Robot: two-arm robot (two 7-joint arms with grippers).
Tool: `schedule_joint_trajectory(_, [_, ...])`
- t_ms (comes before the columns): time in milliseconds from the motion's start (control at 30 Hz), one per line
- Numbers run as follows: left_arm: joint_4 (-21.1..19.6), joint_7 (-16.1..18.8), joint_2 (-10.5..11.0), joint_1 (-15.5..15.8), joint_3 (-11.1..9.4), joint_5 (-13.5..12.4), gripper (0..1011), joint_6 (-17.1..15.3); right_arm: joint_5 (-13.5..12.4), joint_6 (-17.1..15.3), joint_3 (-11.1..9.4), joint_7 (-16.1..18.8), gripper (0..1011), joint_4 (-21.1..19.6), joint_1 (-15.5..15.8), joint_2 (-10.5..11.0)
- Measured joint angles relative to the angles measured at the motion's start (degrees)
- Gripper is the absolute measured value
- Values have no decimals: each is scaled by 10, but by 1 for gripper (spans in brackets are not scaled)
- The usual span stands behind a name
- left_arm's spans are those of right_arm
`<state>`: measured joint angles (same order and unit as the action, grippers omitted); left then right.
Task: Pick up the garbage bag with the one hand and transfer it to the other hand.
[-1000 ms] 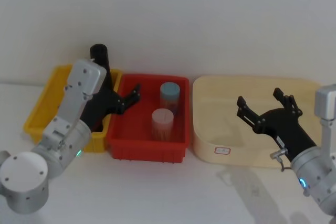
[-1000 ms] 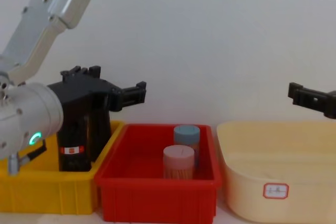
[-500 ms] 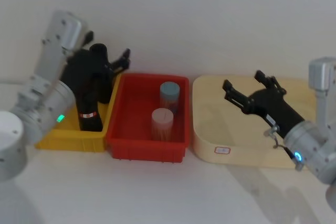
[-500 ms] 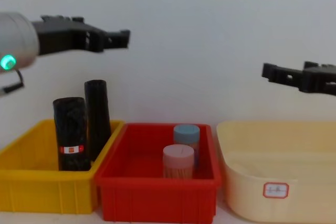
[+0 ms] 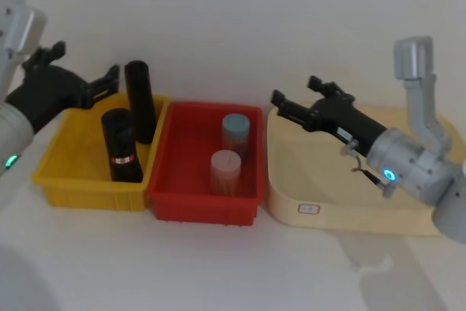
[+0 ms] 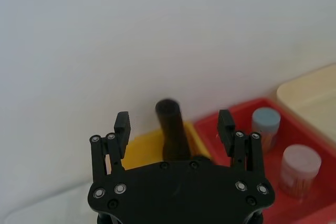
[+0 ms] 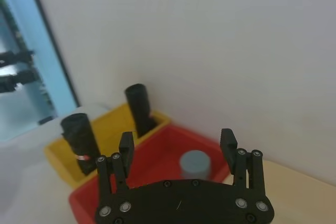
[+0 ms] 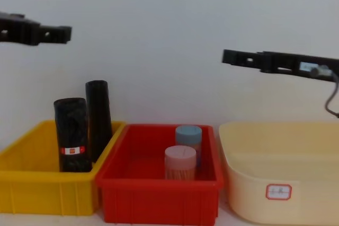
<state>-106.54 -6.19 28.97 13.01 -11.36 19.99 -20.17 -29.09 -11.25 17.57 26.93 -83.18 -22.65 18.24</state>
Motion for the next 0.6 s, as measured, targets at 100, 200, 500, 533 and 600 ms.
schedule_joint_trajectory(100, [0,-6,7,-15,12,4,1002,1,-10,-16,15,30,1002,38,-36,-9])
schedule_joint_trajectory(200, [5,-14,14,-30,22,8,1002,8,-16,-25,24,46,1002,60,-56,-16])
schedule_joint_trajectory(500, [35,-47,25,-56,35,13,1001,43,-30,-52,54,86,1001,127,-111,-38])
schedule_joint_trajectory(533, [42,-54,26,-57,35,14,1002,51,-31,-54,56,88,1002,132,-114,-40])
schedule_joint_trajectory(600, [50,-61,27,-58,35,14,1002,57,-34,-60,62,94,1002,141,-123,-43])
